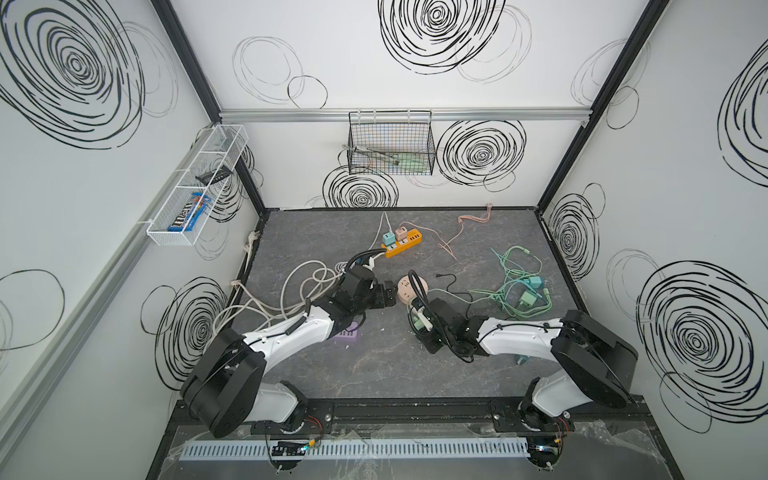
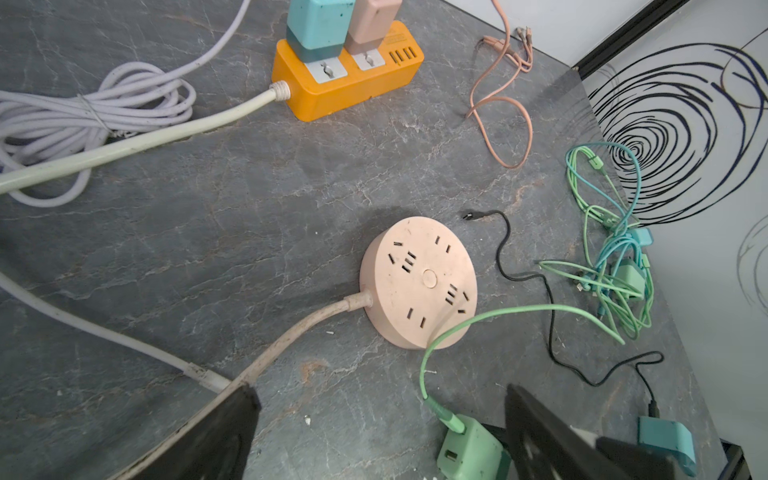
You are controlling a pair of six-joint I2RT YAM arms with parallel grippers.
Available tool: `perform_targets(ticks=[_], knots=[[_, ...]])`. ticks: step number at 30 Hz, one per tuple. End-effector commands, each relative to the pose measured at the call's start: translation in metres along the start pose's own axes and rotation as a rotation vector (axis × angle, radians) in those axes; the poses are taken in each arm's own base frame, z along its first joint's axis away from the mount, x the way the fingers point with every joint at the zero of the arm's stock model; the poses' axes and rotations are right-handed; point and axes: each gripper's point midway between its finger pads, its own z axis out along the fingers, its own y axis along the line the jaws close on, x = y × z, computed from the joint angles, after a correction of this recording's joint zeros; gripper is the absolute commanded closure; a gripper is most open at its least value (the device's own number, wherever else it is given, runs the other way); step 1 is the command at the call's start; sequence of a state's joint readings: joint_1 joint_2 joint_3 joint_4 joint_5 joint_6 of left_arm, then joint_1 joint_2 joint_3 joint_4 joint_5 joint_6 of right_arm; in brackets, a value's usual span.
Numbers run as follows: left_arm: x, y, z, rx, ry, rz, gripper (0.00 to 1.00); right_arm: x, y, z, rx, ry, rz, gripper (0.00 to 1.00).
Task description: Insert the plug
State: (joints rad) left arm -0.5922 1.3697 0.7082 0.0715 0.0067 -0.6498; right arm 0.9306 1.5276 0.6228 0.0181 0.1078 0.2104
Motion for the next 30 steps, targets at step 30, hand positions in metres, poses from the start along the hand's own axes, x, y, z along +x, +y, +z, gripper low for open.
perform_targets(ticks=[30], knots=[[0.017,-0.148,-0.075,0.649,0.341,0.493,0.01,-0.095,-0.004,-0.15,0.125,-0.825,-0.383,0.74]])
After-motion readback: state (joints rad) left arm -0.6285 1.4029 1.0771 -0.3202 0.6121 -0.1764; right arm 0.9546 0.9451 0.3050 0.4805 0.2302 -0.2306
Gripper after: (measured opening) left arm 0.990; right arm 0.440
